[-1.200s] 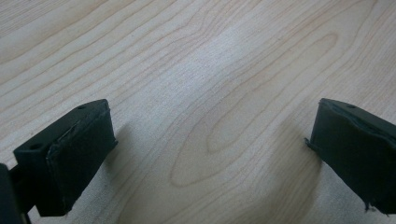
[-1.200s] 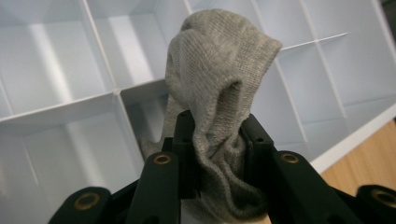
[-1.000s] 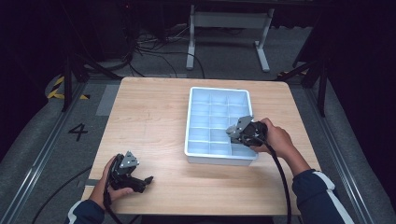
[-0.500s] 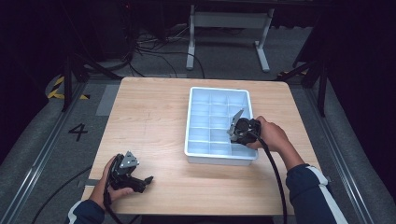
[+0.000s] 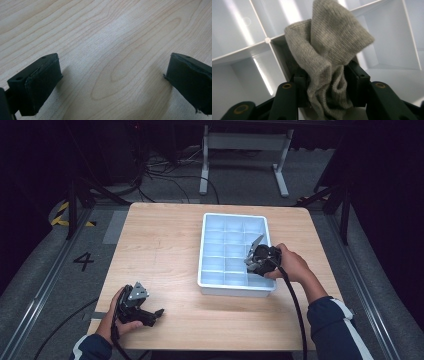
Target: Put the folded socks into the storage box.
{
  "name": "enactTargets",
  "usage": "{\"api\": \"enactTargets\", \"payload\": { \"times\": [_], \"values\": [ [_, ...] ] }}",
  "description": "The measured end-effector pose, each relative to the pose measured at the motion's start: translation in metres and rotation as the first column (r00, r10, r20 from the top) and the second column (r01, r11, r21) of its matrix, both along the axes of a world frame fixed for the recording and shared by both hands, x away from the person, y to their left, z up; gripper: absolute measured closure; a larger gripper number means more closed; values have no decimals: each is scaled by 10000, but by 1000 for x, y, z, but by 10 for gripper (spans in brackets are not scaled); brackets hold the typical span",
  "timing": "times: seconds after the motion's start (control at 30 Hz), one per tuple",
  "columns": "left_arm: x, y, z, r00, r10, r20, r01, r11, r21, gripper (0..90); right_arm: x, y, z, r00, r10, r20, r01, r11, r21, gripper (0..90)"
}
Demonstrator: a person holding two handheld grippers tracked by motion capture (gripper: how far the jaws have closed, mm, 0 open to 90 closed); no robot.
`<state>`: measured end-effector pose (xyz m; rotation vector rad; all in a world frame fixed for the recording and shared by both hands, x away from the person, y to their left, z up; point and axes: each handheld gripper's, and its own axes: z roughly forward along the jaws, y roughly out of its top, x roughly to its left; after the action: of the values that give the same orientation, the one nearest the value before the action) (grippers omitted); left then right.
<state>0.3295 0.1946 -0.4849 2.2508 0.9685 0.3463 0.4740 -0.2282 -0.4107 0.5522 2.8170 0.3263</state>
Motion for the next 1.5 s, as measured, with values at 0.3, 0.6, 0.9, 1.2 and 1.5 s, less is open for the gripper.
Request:
{"api": "enactTargets", "payload": {
  "times": [0.3, 0.6, 0.9, 1.2, 1.5],
  "values": [
    [0, 0, 0, 10000, 0, 3, 0, 10000, 6, 1, -10, -16, 16, 9989, -131, 456, 85, 9949, 1007, 493],
    [0, 0, 0, 10000, 5, 1, -5, 10000, 1, 2, -16, -11, 23, 9930, 144, 1168, -354, 9830, 1800, 694],
    [0, 0, 0, 10000, 3, 4, -3, 10000, 4, 1, -9, -11, 7, 9980, 31, 625, -99, 9942, 1074, 811],
    [0, 0, 0, 10000, 8, 7, -8, 10000, 6, 2, -4, -12, -3, 9994, -83, 350, 61, 9981, 618, 818],
    [0, 0, 0, 10000, 5, 3, -5, 10000, 0, 1, -4, -13, -3, 9994, -220, 262, 200, 9969, 760, 814]
  ]
}}
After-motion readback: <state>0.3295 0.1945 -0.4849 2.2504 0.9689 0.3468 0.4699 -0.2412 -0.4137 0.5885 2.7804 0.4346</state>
